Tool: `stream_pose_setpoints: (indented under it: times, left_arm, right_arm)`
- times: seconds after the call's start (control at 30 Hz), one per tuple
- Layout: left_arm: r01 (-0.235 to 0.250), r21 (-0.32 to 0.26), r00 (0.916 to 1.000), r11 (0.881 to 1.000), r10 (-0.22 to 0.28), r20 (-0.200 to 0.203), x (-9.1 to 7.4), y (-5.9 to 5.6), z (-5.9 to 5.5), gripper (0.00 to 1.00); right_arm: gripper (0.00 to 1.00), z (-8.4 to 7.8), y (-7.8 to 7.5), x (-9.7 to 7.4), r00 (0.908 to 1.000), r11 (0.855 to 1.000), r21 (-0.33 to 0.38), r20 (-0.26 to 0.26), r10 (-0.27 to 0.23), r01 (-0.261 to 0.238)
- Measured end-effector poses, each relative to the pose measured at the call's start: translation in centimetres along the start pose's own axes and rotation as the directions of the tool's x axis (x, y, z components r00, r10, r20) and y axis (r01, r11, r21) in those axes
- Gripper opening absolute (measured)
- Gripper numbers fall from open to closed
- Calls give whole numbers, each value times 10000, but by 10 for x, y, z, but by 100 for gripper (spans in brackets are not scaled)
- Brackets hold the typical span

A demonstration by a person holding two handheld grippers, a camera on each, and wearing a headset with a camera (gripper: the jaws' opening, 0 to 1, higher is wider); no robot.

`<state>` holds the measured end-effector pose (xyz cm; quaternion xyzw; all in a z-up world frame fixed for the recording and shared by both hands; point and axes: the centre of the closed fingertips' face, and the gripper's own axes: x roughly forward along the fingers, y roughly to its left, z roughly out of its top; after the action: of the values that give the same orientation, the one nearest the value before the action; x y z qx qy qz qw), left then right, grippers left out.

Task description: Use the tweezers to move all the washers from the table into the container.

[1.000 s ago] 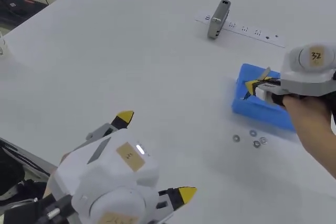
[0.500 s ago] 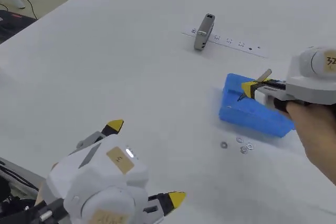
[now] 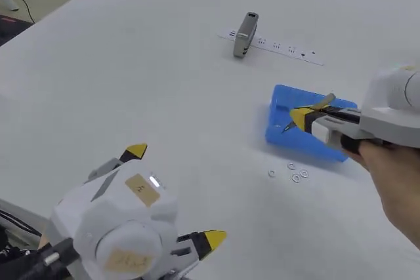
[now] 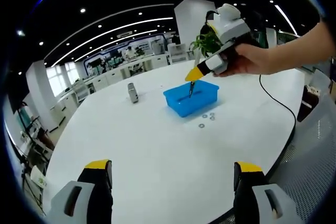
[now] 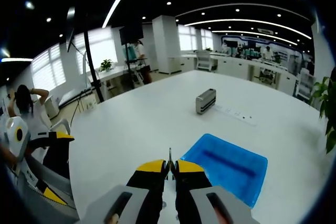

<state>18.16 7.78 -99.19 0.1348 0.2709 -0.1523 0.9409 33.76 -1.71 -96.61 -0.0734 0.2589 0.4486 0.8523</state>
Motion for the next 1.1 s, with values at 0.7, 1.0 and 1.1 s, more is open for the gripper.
stream_pose_setpoints:
  times: [0.7, 1.0, 1.1]
  left_arm:
    - [33, 153, 10000, 9999, -33, -17, 0, -1, 0, 99]
    - [32, 190, 9999, 9998, -31, -101, 1, -1, -1, 99]
    - [32, 197, 9999, 9998, -29, -116, 1, -1, -2, 99]
  right_arm:
    - [3, -63, 8, 15, 9900, 9998, -9, -1400, 198, -201]
    - [4, -63, 8, 19, 9908, 10000, 22, -1352, 71, -69]
    - [4, -62, 7, 19, 9907, 9999, -122, -1358, -18, 1]
